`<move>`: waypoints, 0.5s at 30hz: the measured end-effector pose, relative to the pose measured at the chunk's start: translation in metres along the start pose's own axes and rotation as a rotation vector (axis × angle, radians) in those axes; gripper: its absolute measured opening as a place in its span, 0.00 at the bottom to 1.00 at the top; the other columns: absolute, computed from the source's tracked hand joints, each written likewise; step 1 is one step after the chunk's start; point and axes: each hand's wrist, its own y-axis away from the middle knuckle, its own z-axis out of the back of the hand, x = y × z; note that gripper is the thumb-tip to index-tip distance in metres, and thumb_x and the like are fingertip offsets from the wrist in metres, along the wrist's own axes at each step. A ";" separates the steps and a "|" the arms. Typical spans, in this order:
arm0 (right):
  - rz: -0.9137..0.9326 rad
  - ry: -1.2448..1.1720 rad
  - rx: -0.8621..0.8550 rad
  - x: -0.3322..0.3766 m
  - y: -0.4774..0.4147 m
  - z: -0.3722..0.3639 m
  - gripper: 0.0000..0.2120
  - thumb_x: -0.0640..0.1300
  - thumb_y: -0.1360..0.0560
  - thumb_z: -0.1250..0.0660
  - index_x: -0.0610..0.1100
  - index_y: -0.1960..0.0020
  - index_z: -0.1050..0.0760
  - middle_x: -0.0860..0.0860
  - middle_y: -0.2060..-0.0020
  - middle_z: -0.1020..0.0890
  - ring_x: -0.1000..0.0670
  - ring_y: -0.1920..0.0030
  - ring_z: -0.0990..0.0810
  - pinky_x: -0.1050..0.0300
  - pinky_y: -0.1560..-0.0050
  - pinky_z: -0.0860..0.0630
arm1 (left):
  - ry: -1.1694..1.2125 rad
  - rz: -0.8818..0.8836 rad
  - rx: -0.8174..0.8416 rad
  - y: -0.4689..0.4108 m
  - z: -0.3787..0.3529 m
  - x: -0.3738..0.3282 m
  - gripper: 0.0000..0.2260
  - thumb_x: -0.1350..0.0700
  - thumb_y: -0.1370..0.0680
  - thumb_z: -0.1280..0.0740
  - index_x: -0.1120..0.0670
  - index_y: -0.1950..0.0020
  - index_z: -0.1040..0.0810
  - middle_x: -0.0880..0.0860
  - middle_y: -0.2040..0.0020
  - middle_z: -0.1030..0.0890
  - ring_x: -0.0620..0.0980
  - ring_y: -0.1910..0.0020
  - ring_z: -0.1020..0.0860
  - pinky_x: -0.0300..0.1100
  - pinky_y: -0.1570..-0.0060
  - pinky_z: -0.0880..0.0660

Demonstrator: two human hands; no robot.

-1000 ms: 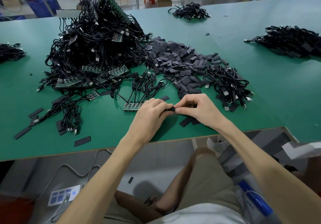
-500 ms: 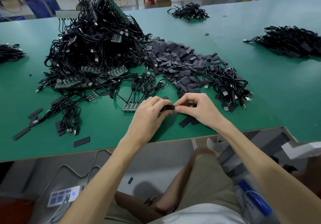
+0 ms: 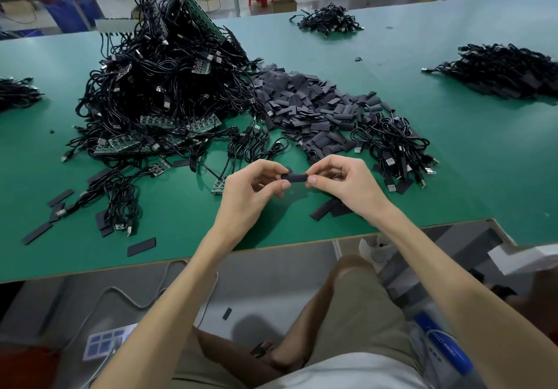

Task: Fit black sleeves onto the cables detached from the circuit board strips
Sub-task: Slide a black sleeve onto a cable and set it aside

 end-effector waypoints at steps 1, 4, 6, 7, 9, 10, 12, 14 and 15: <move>0.000 0.005 0.008 0.000 0.000 0.000 0.04 0.37 0.25 0.24 0.41 0.50 0.17 0.47 0.61 0.12 0.53 0.60 0.16 0.62 0.55 0.21 | 0.000 -0.001 0.000 0.000 0.000 0.001 0.08 0.61 0.25 0.24 0.52 0.49 0.17 0.50 0.58 0.16 0.50 0.62 0.16 0.47 0.56 0.21; 0.008 0.030 0.032 -0.001 0.000 0.000 0.04 0.38 0.25 0.24 0.41 0.51 0.17 0.49 0.61 0.12 0.50 0.59 0.15 0.61 0.55 0.21 | 0.011 0.000 0.001 0.000 0.000 0.002 0.08 0.61 0.25 0.24 0.52 0.49 0.17 0.51 0.60 0.15 0.49 0.62 0.16 0.40 0.55 0.21; 0.014 0.042 0.038 -0.001 0.000 0.001 0.04 0.38 0.26 0.23 0.41 0.52 0.17 0.49 0.61 0.12 0.45 0.57 0.14 0.55 0.51 0.19 | 0.020 0.001 0.004 0.000 0.001 0.003 0.07 0.61 0.25 0.24 0.53 0.49 0.16 0.51 0.61 0.15 0.50 0.62 0.16 0.40 0.53 0.20; 0.015 0.044 0.039 -0.002 0.000 0.001 0.04 0.39 0.26 0.23 0.42 0.52 0.16 0.48 0.60 0.12 0.44 0.57 0.14 0.53 0.50 0.19 | 0.023 0.004 0.007 0.000 0.001 0.003 0.07 0.61 0.25 0.24 0.54 0.49 0.16 0.51 0.60 0.14 0.50 0.61 0.15 0.40 0.52 0.20; 0.010 0.027 0.043 -0.002 0.000 0.001 0.04 0.38 0.26 0.23 0.42 0.53 0.16 0.48 0.61 0.12 0.43 0.56 0.13 0.50 0.48 0.19 | 0.025 0.011 0.011 0.000 0.001 0.005 0.08 0.61 0.26 0.23 0.53 0.49 0.16 0.50 0.59 0.14 0.50 0.61 0.15 0.41 0.51 0.20; 0.007 0.017 0.047 -0.003 0.000 0.001 0.04 0.38 0.27 0.23 0.42 0.53 0.16 0.47 0.61 0.12 0.43 0.56 0.13 0.50 0.47 0.18 | 0.026 0.014 0.013 0.000 0.001 0.005 0.08 0.61 0.26 0.23 0.54 0.49 0.16 0.50 0.59 0.14 0.50 0.61 0.15 0.41 0.51 0.20; 0.004 0.007 0.053 -0.003 0.000 0.002 0.04 0.38 0.27 0.22 0.42 0.53 0.15 0.47 0.61 0.12 0.42 0.56 0.13 0.48 0.46 0.18 | 0.028 0.015 0.017 0.000 0.001 0.006 0.08 0.61 0.26 0.23 0.54 0.49 0.16 0.50 0.60 0.14 0.50 0.61 0.15 0.41 0.51 0.20; 0.004 0.008 0.056 -0.004 0.000 0.002 0.04 0.38 0.27 0.22 0.42 0.54 0.15 0.47 0.61 0.12 0.42 0.55 0.13 0.47 0.45 0.18 | 0.027 0.014 0.022 0.000 0.001 0.007 0.08 0.61 0.26 0.23 0.54 0.49 0.16 0.50 0.60 0.14 0.49 0.61 0.15 0.40 0.51 0.20; 0.005 0.008 0.056 -0.005 -0.001 0.002 0.04 0.38 0.28 0.22 0.42 0.53 0.15 0.47 0.60 0.12 0.42 0.55 0.13 0.47 0.45 0.18 | 0.027 0.012 0.023 0.000 0.001 0.008 0.07 0.61 0.26 0.23 0.53 0.49 0.16 0.49 0.60 0.14 0.49 0.61 0.15 0.40 0.52 0.20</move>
